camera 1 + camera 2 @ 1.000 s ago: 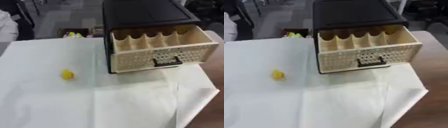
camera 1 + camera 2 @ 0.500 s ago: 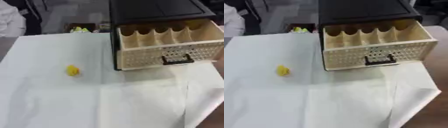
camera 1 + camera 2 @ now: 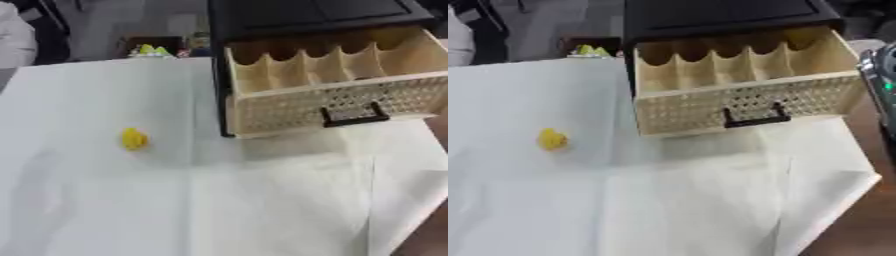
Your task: Pick up objects from table and place into drawer.
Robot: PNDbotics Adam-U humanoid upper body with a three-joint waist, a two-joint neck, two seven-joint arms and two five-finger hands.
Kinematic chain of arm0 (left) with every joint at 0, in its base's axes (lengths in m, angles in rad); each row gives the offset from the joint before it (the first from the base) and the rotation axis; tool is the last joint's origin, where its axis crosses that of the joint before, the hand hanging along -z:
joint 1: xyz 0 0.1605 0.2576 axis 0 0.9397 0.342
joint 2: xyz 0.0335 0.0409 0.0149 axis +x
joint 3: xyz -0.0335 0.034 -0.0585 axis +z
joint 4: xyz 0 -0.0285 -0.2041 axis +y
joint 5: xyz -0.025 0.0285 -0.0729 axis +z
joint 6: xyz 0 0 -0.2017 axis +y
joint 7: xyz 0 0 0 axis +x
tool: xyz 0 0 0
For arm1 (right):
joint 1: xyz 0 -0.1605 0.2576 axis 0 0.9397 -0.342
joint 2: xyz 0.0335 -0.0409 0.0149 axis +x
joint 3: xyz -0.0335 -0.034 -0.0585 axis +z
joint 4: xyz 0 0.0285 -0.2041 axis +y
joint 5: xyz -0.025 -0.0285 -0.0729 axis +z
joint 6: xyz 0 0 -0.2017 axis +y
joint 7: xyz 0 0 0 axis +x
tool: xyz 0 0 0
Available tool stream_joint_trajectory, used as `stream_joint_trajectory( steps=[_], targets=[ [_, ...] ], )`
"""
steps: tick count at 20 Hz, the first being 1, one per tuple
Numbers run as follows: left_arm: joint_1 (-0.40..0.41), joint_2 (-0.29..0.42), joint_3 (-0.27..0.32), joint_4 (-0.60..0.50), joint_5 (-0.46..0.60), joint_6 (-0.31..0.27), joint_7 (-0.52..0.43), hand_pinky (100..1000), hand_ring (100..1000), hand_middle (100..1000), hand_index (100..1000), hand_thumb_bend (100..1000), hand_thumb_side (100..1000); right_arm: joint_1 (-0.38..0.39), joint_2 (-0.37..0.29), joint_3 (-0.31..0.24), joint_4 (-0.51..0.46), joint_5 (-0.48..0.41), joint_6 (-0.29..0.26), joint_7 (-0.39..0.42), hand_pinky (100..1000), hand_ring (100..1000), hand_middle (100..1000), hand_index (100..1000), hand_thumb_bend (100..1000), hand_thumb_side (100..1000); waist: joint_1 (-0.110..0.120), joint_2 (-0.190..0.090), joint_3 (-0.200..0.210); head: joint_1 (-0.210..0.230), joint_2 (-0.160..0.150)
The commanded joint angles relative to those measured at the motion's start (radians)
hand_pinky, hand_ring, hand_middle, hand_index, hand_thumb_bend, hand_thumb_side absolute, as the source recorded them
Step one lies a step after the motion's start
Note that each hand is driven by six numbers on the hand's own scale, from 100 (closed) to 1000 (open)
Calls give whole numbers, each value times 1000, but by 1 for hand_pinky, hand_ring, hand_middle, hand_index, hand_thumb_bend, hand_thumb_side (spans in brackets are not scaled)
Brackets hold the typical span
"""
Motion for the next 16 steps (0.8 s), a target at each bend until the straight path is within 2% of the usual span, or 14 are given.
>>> stream_joint_trajectory(
  steps=[1,3,6,8,12,16],
  targets=[
    [-19,20,3,-18,-17,11,-2,777,899,871,911,100,1000,-10,-3,-34,-11,42,-37,-29,592,762,696,885,100,1000,0,-9,-1,-7,-8],
    [-22,22,1,-18,-28,19,-5,776,899,871,911,100,1000,-10,2,-49,-11,55,-51,-30,597,764,696,883,100,1000,0,0,-2,5,-4],
    [-24,26,1,-18,-43,32,-8,776,898,870,911,100,1000,-9,5,-64,-11,65,-63,-31,608,769,694,883,100,1000,1,11,-2,57,-11],
    [-25,29,1,-18,-55,39,-11,776,896,864,907,100,1000,-9,7,-68,-11,65,-68,-31,605,766,690,882,100,1000,2,15,-1,76,-14],
    [-28,41,2,-18,-84,61,-23,773,876,833,897,100,1000,-7,8,-67,-11,60,-68,-31,602,762,686,881,100,1000,1,18,-1,78,-14],
    [-39,63,1,-18,-121,91,-43,763,854,818,871,100,1000,-4,11,-67,-11,57,-67,-31,599,756,676,878,100,1000,-3,12,-3,57,-13]
  ],
)
